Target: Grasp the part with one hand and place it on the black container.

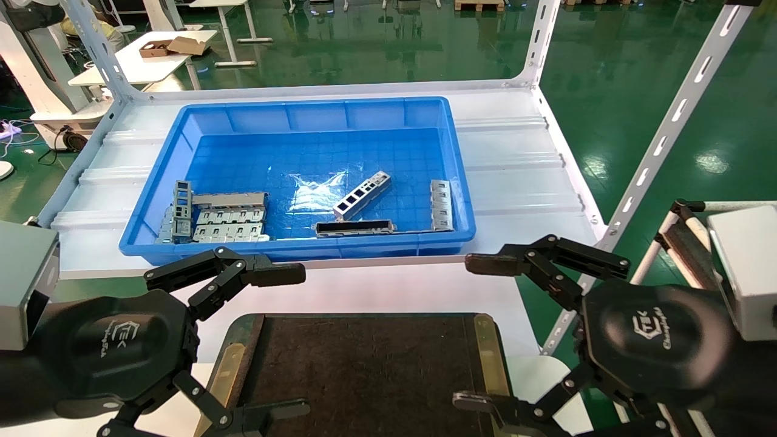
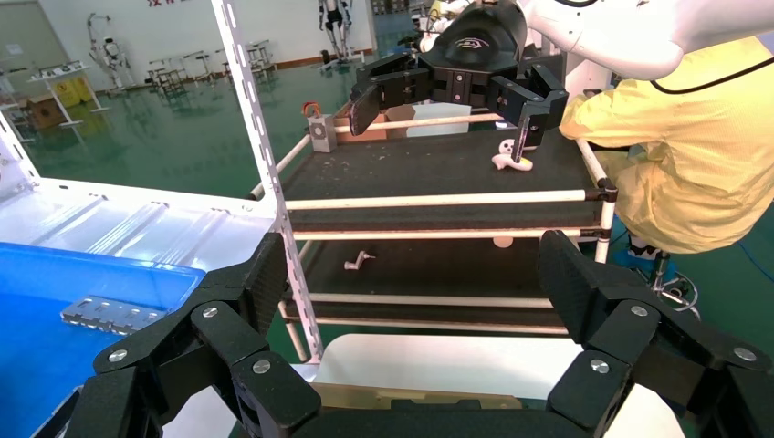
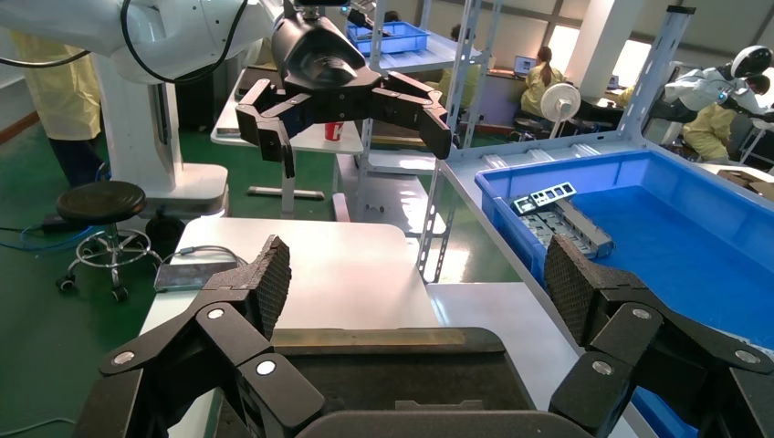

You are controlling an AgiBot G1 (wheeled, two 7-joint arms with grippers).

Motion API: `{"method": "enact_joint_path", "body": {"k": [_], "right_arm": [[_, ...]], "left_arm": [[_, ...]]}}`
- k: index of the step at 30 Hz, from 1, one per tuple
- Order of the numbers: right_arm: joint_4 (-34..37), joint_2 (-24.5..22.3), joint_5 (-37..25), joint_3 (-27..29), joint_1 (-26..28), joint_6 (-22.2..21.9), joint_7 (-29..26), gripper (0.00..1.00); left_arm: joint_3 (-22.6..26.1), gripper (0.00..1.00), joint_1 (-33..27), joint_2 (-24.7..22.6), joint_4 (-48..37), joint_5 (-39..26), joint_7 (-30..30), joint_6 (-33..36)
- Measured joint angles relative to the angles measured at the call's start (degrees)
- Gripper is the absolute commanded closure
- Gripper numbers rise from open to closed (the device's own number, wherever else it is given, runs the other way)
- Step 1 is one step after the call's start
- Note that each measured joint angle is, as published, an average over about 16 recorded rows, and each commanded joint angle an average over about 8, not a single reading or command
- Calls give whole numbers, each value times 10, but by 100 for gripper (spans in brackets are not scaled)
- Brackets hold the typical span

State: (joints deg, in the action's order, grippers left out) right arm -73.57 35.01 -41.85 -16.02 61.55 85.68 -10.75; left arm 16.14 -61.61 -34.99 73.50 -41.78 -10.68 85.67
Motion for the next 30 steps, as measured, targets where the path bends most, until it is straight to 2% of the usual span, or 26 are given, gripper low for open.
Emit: {"method": "enact_joint_path", "body": {"k": [30], "right_arm": [[0, 0, 0, 0, 0, 0, 0, 0]], "left_arm": [[0, 0, 0, 0, 0, 0, 0, 0]]}}
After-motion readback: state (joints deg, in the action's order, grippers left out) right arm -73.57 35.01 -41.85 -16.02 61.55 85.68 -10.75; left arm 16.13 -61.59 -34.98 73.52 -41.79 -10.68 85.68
